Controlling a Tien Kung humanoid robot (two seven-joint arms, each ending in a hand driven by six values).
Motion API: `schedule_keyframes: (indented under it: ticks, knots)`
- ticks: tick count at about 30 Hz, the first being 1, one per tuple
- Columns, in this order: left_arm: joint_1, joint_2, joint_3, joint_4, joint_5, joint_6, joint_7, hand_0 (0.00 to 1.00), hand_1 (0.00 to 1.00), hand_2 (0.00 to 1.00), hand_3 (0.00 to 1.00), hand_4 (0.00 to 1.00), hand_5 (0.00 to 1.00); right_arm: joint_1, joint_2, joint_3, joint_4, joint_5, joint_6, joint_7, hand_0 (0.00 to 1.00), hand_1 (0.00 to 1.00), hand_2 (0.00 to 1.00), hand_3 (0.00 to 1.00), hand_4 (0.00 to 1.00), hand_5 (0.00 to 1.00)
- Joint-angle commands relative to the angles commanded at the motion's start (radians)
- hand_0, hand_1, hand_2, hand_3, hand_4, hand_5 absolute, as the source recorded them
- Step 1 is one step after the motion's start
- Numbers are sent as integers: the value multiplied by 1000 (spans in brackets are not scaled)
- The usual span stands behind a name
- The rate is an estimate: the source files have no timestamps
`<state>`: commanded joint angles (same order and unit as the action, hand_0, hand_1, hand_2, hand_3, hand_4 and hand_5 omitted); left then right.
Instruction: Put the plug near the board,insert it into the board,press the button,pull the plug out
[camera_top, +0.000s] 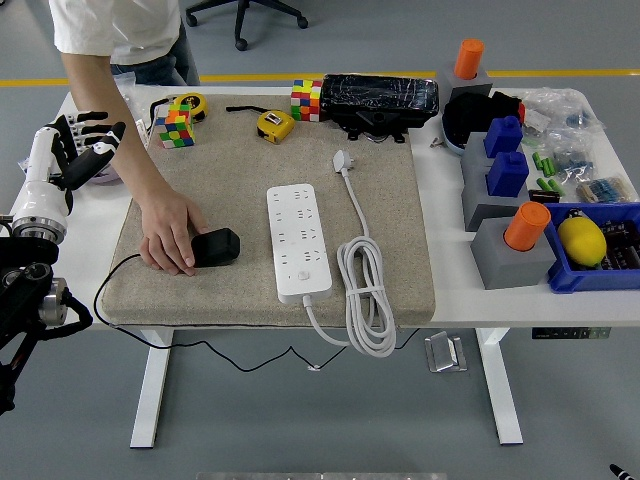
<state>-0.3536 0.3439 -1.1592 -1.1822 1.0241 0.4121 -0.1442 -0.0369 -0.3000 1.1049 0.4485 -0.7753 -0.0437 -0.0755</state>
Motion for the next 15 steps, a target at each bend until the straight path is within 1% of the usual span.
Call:
schedule_keyframes:
  ticks: [2, 7, 12, 13, 15]
  knots:
    - [-1, 2, 9, -2, 14, -16, 5, 505, 593, 590, 608, 812, 305, 1, 0, -1, 0, 0, 0, 0, 612, 668, 639, 565, 975, 586]
    - [-5, 3, 36, -4, 29, -19, 0, 512, 599, 594, 610, 815, 299, 1, 0, 0, 1, 0, 1, 0, 613, 668, 638, 565, 976, 584]
    - [-12, 10, 93, -11, 63, -23, -26, 512, 599, 594, 610, 815, 299, 2, -1, -2, 0, 1, 1, 0, 613, 668, 638, 565, 976, 584]
    - [-14, 11, 105, -11, 70, -22, -30, 534, 619, 596, 614, 829, 297, 2, -1, -3, 0, 1, 1, 0, 613, 668, 639, 566, 977, 585]
    - [-16, 11, 124, -10, 86, -23, -39, 534, 619, 596, 614, 829, 297, 2, -1, -4, 0, 2, 1, 0, 613, 668, 639, 566, 977, 585]
